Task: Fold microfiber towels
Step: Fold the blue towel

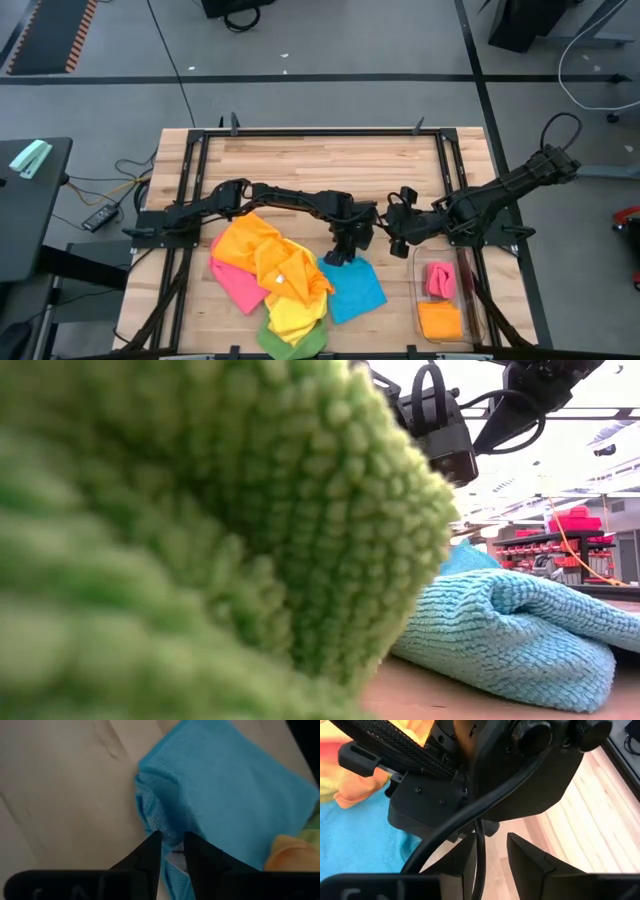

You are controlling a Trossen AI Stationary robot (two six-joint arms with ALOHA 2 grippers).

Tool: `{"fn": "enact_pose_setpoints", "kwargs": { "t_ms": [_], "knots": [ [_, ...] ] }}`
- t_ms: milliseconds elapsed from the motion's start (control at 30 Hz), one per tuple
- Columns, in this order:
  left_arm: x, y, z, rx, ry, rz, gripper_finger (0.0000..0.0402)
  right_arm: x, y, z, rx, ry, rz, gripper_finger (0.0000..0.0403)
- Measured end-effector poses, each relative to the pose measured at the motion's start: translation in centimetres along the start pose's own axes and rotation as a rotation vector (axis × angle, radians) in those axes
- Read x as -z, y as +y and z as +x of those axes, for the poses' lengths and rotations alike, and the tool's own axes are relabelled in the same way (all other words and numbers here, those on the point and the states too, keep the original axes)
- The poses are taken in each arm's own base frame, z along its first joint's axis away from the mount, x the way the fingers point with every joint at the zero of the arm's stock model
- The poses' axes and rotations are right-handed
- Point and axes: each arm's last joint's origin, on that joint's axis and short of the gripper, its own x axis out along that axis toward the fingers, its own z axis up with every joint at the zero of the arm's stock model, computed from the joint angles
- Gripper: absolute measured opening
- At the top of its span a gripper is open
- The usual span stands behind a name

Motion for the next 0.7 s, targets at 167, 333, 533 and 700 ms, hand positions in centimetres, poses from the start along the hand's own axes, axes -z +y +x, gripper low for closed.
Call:
{"fn": "enact_pose_setpoints", "kwargs": {
  "t_ms": [167,333,533,700],
  "knots": [
    [-0.03,-0.18,-0.03,0.053,-0.015,-0.002,0.0088,-0.03,0.01,0.0,-0.001,-0.002,-0.006,0.0117],
    [0.01,-0.14,-0.12,0.059,-0.016,-0.004,0.0092,-0.05,0.01,0.0,0.0,-0.005,-0.009,0.0115],
    [0.12,0.11,-0.3,0.058,-0.016,-0.011,0.0121,-0.06,0.0,0.0,0.002,-0.006,-0.003,0.0115],
    [-0.04,-0.04,-0.34,0.127,-0.051,-0.022,0.0168,-0.06,0.0,0.01,0.003,-0.006,-0.007,0.0115]
  ]
}}
